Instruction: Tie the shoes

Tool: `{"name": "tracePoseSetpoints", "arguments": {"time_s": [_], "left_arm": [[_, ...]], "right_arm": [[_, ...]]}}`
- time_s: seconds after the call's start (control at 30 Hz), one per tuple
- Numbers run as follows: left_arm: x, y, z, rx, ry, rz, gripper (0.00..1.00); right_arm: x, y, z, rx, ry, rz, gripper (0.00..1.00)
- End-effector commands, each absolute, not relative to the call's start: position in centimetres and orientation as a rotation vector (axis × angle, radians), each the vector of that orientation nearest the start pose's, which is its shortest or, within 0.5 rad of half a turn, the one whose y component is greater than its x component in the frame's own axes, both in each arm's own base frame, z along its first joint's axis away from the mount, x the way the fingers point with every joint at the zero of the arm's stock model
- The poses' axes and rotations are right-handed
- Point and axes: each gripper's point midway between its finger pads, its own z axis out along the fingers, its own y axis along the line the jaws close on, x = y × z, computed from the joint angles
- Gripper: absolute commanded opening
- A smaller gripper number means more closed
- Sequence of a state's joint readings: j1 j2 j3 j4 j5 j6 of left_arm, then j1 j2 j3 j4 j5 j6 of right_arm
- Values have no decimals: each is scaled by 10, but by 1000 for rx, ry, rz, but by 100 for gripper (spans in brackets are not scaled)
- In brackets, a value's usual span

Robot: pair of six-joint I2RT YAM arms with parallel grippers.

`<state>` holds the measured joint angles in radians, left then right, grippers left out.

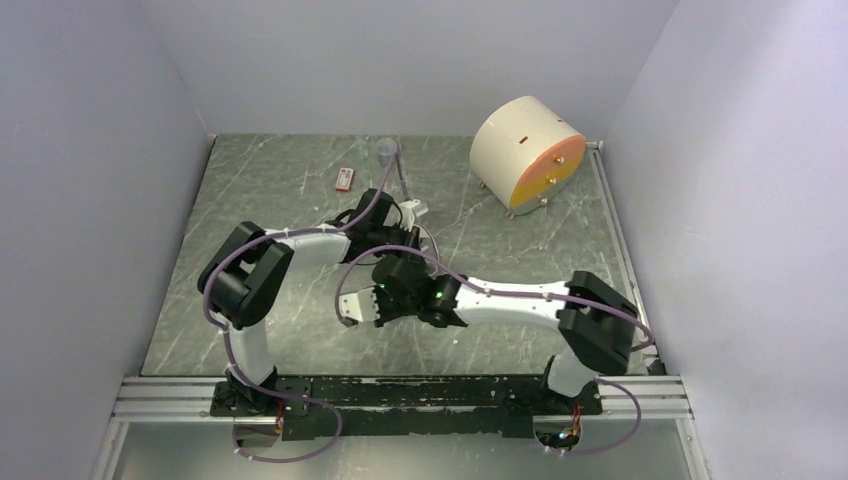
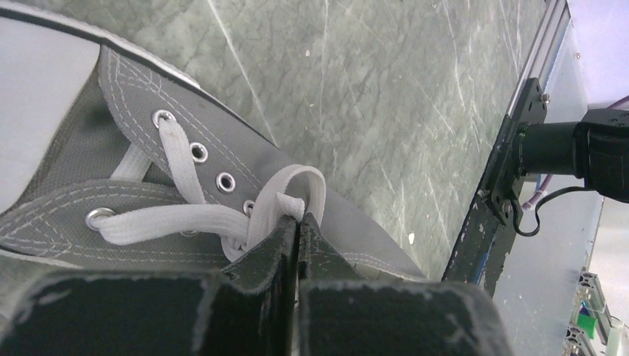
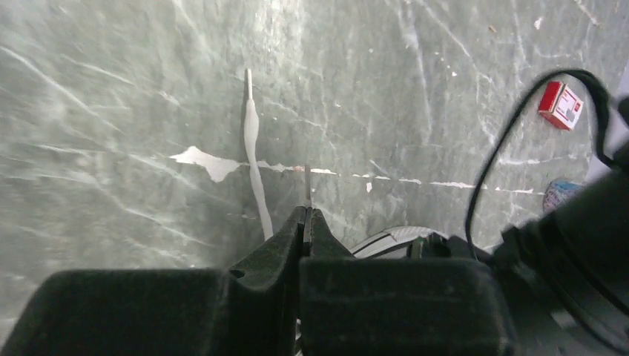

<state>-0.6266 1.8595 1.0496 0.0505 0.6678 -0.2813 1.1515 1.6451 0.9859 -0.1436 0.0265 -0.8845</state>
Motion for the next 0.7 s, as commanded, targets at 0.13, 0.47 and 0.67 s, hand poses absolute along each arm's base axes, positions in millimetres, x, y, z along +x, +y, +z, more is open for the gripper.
{"name": "tracePoseSetpoints", "arguments": {"time_s": [0.13, 0.47, 0.67], "left_arm": [[275, -342, 74, 710, 2286, -1270, 5], [273, -340, 86, 685, 2260, -1283, 5], [263, -333, 87, 689, 2260, -1283, 5]], "right_arm": [[150, 366, 101, -1894, 1383, 502, 0], [158, 328, 157, -1083, 1923, 816, 0], [188, 289, 167, -576, 2178, 834, 0]]}}
